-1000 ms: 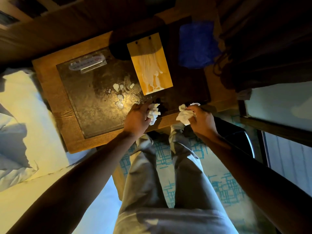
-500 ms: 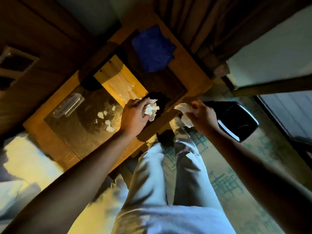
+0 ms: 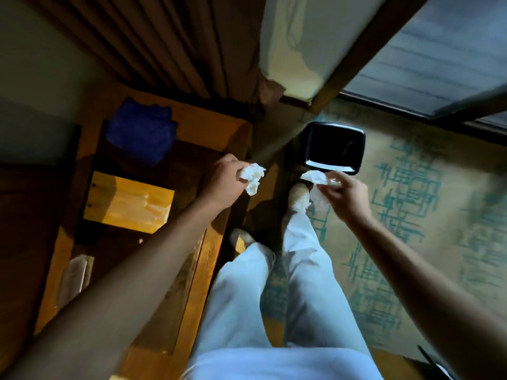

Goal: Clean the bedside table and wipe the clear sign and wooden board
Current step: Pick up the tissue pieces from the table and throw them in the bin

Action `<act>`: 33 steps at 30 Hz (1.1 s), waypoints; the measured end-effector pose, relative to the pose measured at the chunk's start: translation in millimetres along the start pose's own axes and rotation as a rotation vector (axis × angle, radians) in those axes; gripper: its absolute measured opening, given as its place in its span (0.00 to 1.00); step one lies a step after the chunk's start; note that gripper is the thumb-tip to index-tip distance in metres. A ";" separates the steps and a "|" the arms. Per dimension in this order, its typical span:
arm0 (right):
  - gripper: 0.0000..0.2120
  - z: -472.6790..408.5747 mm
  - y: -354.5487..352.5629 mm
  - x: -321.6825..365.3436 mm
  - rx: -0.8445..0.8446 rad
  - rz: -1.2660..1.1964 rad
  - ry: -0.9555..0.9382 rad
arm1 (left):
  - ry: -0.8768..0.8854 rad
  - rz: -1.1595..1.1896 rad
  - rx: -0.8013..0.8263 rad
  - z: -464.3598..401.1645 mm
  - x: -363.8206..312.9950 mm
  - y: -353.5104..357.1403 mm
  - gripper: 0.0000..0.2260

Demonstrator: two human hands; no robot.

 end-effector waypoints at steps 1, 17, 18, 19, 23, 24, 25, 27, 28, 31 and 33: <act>0.10 -4.2 -3.5 -11.6 -0.016 -0.015 0.027 | 0.012 -0.007 0.005 -8.2 -8.3 7.2 0.18; 0.12 -120.6 -1.0 -117.3 -0.035 0.071 0.226 | 0.105 -0.171 0.156 -160.3 -72.3 147.4 0.14; 0.13 -131.5 6.2 -119.9 -0.031 0.105 0.213 | 0.116 -0.177 0.152 -172.0 -70.3 157.8 0.14; 0.13 -142.6 14.2 -122.1 -0.026 0.134 0.197 | 0.128 -0.185 0.145 -183.2 -67.1 168.1 0.14; 0.12 -182.8 48.4 -131.6 -0.040 0.191 0.136 | 0.182 -0.208 0.090 -220.8 -49.2 202.9 0.15; 0.11 -191.5 55.7 -134.2 -0.054 0.203 0.122 | 0.189 -0.205 0.079 -227.9 -44.6 210.7 0.15; 0.11 -200.2 62.2 -137.4 -0.062 0.213 0.118 | 0.200 -0.202 0.074 -234.9 -40.9 218.9 0.15; 0.10 -215.1 74.9 -142.6 -0.048 0.233 0.133 | 0.207 -0.208 0.092 -246.2 -33.4 236.0 0.14; 0.10 -222.0 81.3 -144.9 -0.039 0.241 0.140 | 0.203 -0.218 0.101 -250.4 -30.1 244.1 0.15; 0.09 -238.1 100.8 -147.4 -0.016 0.271 0.118 | 0.225 -0.245 0.123 -260.4 -20.8 267.1 0.16; 0.09 -245.7 114.5 -148.4 -0.006 0.284 0.081 | 0.272 -0.284 0.137 -266.0 -13.5 281.1 0.18</act>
Point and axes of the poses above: each hand's wrist, its own z-axis away from the middle knuckle, its own y-axis out of the palm, x = y × z, the point moved 8 cm from there along -z, towards the middle knuckle, and after that the axes turned 15 degrees about z, right-handed, at the moved point
